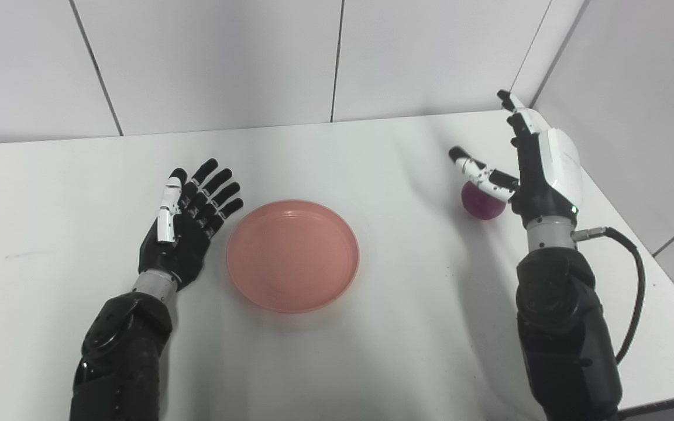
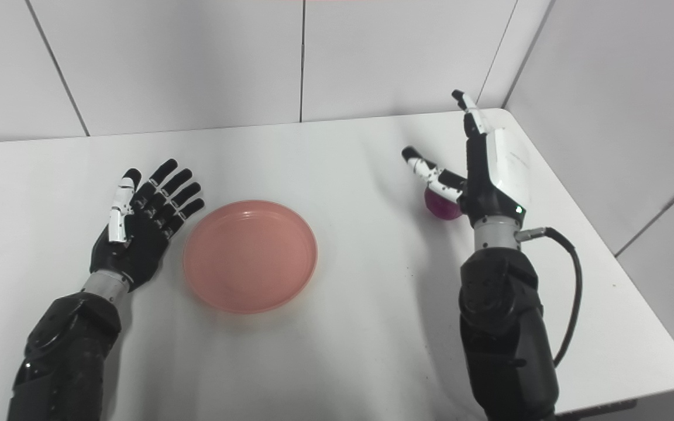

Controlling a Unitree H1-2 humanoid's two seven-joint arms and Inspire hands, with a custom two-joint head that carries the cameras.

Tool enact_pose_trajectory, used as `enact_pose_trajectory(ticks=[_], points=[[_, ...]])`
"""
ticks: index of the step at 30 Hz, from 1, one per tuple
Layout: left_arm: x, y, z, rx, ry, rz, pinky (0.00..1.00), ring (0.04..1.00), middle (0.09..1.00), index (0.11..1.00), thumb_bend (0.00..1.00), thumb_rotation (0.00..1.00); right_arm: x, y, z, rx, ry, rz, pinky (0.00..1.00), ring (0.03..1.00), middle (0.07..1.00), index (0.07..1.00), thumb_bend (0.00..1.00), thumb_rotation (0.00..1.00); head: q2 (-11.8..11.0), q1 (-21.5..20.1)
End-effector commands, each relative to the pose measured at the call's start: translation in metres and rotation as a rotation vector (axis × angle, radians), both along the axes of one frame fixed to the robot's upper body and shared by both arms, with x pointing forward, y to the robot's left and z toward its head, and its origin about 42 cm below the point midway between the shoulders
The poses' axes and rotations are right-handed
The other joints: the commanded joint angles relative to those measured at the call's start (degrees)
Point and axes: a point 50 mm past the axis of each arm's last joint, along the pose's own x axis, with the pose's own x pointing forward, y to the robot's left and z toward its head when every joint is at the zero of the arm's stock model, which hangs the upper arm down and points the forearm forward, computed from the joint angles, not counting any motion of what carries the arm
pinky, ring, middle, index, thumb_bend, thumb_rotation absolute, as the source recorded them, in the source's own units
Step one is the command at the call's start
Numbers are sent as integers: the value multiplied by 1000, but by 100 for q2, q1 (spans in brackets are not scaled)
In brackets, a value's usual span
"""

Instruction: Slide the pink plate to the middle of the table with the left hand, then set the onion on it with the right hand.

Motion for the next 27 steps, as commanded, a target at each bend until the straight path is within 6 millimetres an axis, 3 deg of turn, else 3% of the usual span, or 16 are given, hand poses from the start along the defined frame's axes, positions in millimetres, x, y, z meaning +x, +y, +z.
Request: enact_pose_trajectory(ticks=[1,5,8,15,27], points=[[-4,5,-13,-2,24,-6,848,875,889,880,427,1000,3,-6,13,-68,-60,-24,733,863,917,926,950,424,-73,-51],[-5,8,-17,6,16,-8,838,874,891,881,434,1000,5,-12,9,-79,-31,-42,718,884,940,942,998,437,-128,-67],[-5,8,-20,6,21,-6,840,866,883,876,444,1000,6,-17,5,-58,15,-50,758,922,969,970,1000,468,-183,-85],[-5,10,-25,-1,28,-7,849,868,882,876,445,1000,11,-27,-13,-71,82,-77,815,910,957,956,1000,512,-261,-157],[-2,11,-29,-25,42,-10,844,868,880,871,439,1000,26,-47,-37,-66,196,-85,910,925,958,967,1000,501,-339,-239]])
